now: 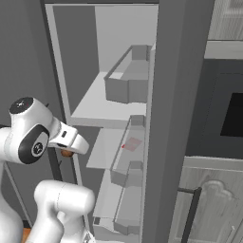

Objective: Pick the egg and butter from the fridge and place them by the bowl for mixing.

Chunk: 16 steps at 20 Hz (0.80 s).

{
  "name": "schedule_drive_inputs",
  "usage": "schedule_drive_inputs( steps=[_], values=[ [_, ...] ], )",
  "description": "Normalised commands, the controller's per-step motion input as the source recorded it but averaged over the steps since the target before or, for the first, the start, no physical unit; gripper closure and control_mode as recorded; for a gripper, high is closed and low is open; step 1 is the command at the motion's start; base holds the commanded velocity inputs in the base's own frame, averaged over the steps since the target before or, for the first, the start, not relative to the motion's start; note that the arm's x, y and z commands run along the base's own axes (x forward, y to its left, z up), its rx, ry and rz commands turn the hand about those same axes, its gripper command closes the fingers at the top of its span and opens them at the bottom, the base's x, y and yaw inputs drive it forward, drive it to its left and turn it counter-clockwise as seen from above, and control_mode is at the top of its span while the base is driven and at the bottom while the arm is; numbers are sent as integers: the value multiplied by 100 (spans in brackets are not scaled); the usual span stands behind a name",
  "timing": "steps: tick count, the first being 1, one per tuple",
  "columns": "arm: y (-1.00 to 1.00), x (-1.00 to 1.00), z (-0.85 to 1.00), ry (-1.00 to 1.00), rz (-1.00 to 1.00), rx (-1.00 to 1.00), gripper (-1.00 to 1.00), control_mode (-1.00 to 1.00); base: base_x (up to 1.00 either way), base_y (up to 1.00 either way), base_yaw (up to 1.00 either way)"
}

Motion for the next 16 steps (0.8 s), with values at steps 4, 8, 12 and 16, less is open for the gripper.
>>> schedule_drive_inputs(
  steps=[4,8,12,16],
  values=[
    [0,0,0,0,0,0,100,-100,0,0,0],
    [0,0,0,0,0,0,100,-100,0,0,0],
    [0,-10,-1,0,0,-1,100,-100,0,0,0],
    [5,-20,-3,0,0,-9,100,-100,0,0,0]
  ],
)
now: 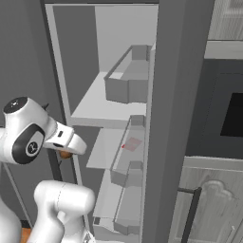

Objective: Pick the egg and butter from the fridge and place them by the bowl for mixing.

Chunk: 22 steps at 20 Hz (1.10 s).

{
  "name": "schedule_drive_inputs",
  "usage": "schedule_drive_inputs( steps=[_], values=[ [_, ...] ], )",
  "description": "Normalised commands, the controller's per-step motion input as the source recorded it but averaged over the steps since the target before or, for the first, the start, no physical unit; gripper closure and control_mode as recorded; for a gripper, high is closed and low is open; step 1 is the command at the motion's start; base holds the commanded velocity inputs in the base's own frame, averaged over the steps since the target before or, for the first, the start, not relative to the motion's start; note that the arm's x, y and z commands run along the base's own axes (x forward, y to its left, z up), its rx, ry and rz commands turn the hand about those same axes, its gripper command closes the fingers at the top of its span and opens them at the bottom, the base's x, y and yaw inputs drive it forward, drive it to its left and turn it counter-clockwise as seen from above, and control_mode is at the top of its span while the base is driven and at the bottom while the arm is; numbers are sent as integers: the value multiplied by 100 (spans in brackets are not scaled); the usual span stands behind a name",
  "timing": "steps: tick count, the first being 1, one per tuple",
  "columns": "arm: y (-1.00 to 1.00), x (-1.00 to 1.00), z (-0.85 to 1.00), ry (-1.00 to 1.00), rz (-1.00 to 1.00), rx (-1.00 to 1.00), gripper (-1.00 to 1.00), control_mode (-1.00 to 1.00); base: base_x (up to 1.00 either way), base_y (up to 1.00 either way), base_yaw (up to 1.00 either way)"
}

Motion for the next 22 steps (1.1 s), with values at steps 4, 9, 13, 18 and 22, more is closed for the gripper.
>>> schedule_drive_inputs(
  steps=[4,9,13,18,22],
  values=[
    [4,-15,-1,0,0,-6,100,100,-5,0,0],
    [0,0,0,0,0,0,100,100,-40,1,2],
    [0,0,0,0,0,0,100,100,-38,16,12],
    [0,0,0,0,0,0,100,100,-35,41,19],
    [0,0,0,0,0,0,100,100,-31,39,46]
  ],
)
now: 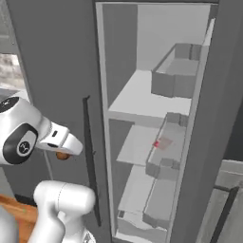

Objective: Pick the egg and butter from the fridge and place them by the bowl for mixing.

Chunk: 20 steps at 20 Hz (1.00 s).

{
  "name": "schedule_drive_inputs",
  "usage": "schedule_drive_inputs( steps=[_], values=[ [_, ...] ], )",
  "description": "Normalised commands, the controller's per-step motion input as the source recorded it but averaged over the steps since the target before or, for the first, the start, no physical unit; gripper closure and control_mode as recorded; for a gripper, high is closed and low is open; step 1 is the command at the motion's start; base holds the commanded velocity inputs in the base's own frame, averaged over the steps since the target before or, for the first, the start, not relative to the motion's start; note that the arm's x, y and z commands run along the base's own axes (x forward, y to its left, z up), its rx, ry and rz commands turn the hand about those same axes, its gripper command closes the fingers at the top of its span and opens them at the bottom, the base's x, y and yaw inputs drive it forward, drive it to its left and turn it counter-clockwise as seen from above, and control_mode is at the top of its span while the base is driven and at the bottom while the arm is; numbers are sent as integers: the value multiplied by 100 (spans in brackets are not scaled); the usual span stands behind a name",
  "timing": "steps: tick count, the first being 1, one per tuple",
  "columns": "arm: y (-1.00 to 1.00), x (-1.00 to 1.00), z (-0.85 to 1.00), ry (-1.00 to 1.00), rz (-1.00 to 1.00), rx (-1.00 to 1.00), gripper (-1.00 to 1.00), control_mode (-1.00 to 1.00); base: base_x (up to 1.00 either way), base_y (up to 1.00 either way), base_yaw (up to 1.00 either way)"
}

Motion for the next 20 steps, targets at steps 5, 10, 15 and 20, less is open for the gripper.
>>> schedule_drive_inputs(
  steps=[5,10,15,20],
  values=[
    [0,0,0,0,0,0,100,100,-13,29,91],
    [0,0,0,0,0,0,100,100,-4,33,87],
    [0,0,0,0,0,0,100,100,6,47,64],
    [0,0,0,0,0,0,100,100,60,70,10]
  ],
)
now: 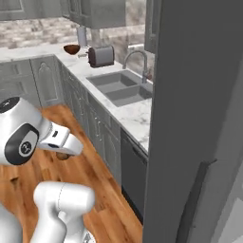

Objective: Pick the egg and butter from the fridge and place them by the bowl for mixing.

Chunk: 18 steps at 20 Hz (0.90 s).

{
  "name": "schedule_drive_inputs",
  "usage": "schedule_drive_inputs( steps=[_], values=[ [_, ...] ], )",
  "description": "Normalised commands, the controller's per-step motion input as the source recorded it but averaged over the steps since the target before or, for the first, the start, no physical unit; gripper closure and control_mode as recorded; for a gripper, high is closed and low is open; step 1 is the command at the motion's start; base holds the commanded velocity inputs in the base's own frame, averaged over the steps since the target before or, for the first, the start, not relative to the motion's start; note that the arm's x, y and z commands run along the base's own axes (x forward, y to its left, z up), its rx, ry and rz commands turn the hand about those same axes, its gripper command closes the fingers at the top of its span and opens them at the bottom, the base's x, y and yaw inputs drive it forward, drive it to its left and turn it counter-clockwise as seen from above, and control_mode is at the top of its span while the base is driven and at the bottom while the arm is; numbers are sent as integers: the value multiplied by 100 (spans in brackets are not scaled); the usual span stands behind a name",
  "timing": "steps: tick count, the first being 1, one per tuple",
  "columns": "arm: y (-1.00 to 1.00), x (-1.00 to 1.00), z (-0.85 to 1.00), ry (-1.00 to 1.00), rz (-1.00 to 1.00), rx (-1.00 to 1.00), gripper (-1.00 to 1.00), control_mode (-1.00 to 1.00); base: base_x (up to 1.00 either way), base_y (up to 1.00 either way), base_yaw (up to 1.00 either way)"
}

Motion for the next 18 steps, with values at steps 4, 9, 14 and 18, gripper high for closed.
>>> schedule_drive_inputs(
  steps=[4,9,14,18],
  values=[
    [0,0,0,0,0,0,100,100,75,62,-4],
    [0,0,0,0,0,0,100,100,76,49,-19],
    [0,0,0,0,0,0,100,100,76,47,-26],
    [0,0,0,0,0,0,100,100,76,47,-26]
  ],
)
